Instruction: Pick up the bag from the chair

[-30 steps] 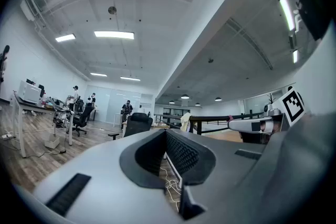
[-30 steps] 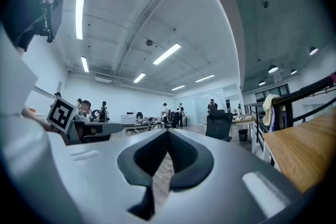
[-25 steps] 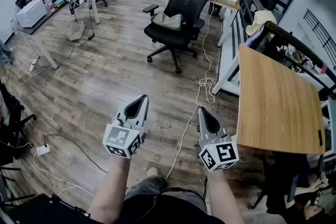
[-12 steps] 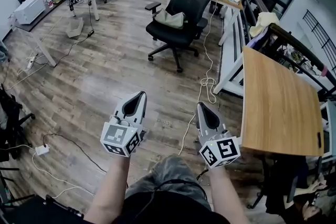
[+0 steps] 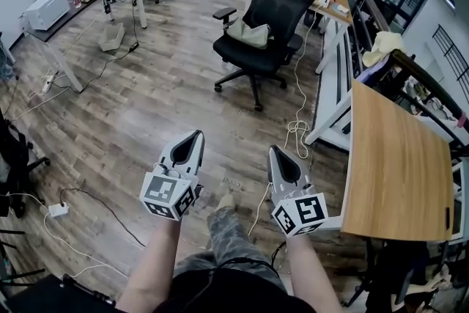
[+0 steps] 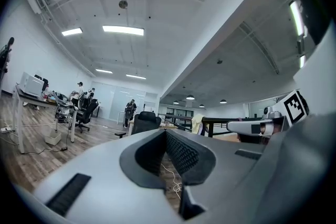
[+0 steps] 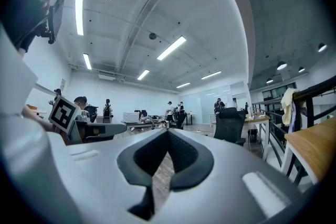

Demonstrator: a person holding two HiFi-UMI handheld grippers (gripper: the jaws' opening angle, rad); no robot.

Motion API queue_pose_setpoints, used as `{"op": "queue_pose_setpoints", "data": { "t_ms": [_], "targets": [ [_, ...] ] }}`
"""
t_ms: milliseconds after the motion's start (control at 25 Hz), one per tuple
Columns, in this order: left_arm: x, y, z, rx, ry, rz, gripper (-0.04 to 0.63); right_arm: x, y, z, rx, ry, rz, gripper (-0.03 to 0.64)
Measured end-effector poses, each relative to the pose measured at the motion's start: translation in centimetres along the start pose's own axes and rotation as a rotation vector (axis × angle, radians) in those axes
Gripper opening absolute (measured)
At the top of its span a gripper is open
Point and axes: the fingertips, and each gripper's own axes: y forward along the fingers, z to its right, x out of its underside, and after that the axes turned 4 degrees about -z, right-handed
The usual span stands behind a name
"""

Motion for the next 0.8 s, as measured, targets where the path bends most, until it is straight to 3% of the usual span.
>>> {"op": "queue_pose_setpoints", "data": {
  "t_ms": [800],
  "targets": [
    [-1.1,16.9,-8.2,0.019,0.0,-0.049,-0.003,1.3,16.1,10.5,0.018,0.082,-0.024,0.008]
  ]
}}
